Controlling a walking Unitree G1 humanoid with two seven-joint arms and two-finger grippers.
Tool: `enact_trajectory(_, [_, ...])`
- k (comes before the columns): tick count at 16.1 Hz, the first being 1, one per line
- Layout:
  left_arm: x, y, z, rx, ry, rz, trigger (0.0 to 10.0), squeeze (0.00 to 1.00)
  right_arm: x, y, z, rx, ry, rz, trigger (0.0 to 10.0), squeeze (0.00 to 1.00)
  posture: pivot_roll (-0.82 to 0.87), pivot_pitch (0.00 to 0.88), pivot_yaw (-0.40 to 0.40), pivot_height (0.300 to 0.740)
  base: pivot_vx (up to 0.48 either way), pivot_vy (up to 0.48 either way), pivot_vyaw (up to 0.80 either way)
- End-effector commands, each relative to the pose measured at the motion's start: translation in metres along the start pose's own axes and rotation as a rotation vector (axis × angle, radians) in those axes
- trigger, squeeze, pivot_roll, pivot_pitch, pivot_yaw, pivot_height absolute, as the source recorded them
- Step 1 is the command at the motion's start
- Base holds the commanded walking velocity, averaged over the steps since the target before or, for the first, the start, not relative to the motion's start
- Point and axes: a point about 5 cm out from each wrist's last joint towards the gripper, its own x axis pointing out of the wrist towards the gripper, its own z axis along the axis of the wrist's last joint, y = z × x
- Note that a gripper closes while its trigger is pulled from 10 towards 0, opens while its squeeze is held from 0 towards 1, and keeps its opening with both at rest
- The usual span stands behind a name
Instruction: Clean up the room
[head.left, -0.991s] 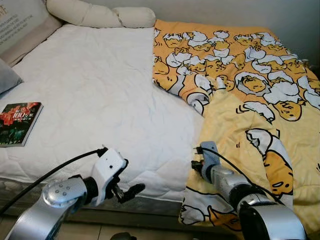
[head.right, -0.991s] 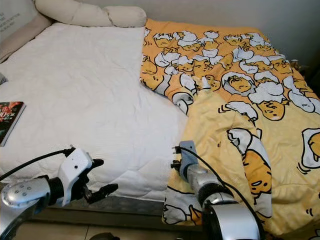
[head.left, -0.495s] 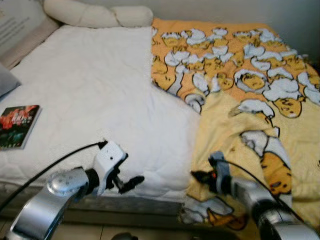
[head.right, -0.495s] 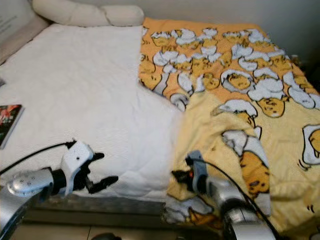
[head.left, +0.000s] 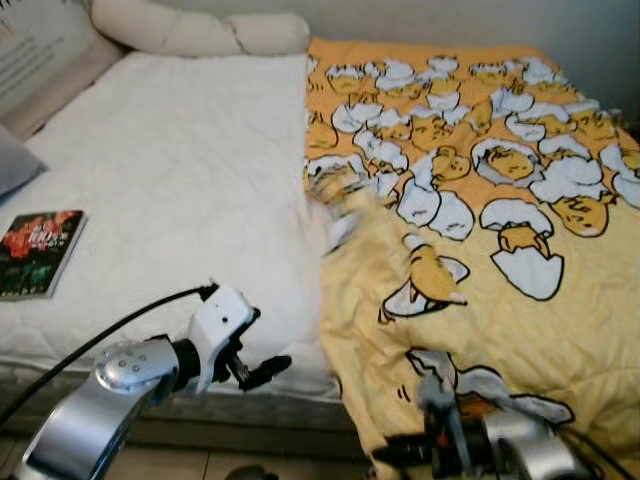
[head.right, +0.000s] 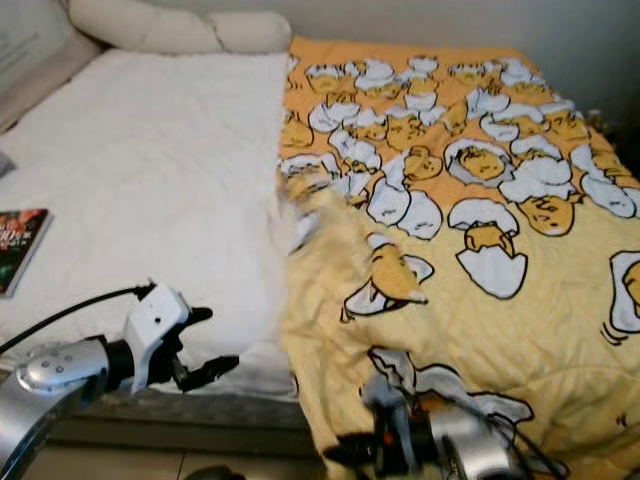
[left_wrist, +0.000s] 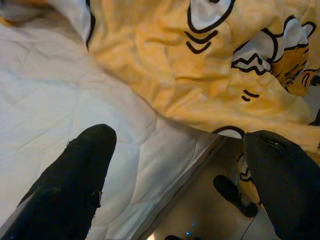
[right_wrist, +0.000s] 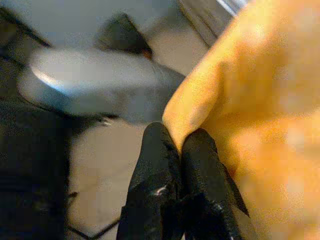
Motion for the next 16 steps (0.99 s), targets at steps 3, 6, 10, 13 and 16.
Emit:
enact_trajectory(3, [0.001,0.004,0.0,0.018,0.008,-0.003,10.0,0.0,-0.003,0.018,-0.022,0.058,-0.1,-0.042,10.0,1.0,-0.01,0.0,0.033,0.74,0.0,0.0,0.0])
enact_trajectory(6, [0.001,0.004,-0.002,0.022,0.012,-0.003,10.0,0.0,-0.003,0.011,-0.016,0.033,-0.149,-0.022,10.0,1.0,-0.01,0.0,0.027,0.74,0.0,0.0,0.0])
enact_trajectory(10, [0.004,0.005,-0.003,0.024,0.011,0.016,10.0,0.0,-0.006,-0.012,0.006,0.028,-0.22,-0.133,10.0,1.0,-0.01,0.0,0.02,0.74,0.0,0.0,0.0])
enact_trajectory(13, [0.011,0.015,-0.003,0.022,-0.005,0.104,10.0,0.0,-0.013,-0.026,0.052,-0.026,-0.432,-0.182,10.0,1.0,-0.01,0.0,0.009,0.74,0.0,0.0,0.0])
enact_trajectory(16, [0.037,0.029,0.005,-0.052,-0.087,0.22,10.0,0.0,-0.039,-0.027,0.132,-0.089,-0.743,-0.413,10.0,1.0,-0.05,0.0,0.014,0.74,0.0,0.0,0.0])
